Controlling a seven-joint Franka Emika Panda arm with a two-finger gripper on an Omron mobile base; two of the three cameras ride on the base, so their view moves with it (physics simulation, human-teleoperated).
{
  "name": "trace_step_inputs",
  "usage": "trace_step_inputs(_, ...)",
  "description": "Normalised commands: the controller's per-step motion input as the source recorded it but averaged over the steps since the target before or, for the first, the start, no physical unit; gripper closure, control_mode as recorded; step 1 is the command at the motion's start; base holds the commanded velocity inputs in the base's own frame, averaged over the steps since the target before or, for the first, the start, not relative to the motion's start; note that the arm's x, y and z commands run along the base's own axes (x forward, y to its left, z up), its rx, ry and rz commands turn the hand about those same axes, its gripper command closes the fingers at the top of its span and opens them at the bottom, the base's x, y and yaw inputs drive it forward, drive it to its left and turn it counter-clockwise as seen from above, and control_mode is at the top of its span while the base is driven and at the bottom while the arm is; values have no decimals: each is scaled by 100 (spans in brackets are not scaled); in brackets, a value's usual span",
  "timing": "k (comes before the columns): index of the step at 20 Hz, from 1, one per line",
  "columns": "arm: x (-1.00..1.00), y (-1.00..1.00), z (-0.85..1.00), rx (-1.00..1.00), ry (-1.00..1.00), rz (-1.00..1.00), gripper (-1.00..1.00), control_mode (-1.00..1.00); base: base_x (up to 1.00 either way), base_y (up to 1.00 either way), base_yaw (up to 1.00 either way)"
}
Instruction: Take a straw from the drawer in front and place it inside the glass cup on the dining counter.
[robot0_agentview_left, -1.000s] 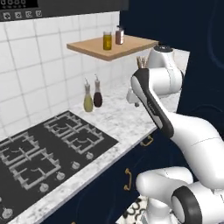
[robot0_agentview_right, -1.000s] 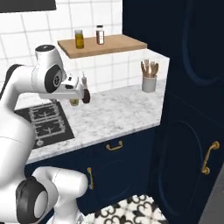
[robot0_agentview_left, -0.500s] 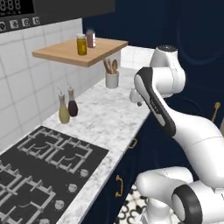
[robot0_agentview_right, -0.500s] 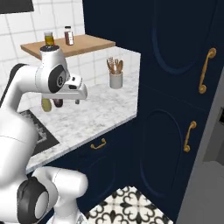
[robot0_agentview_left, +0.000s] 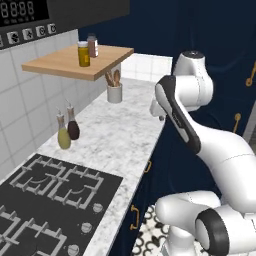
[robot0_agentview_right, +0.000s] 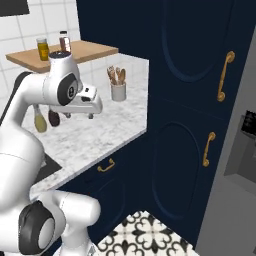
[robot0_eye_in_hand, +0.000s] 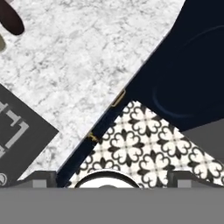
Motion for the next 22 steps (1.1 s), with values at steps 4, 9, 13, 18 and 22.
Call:
trace_step_inputs(4,-3,-59,-91,43,0,-20,-100,-100,0,0,0)
trace_step_inputs(9,0,-100,-100,71,1,-8,-100,-100,0,0,0)
trace_step_inputs(13,7,-56,-100,68,4,0,-100,-100,0,0,0)
trace_step_inputs(18,23,-5,-100,57,1,0,-100,-100,0,0,0)
trace_step_inputs(22,39,0,-82,52,4,0,-100,-100,0,0,0)
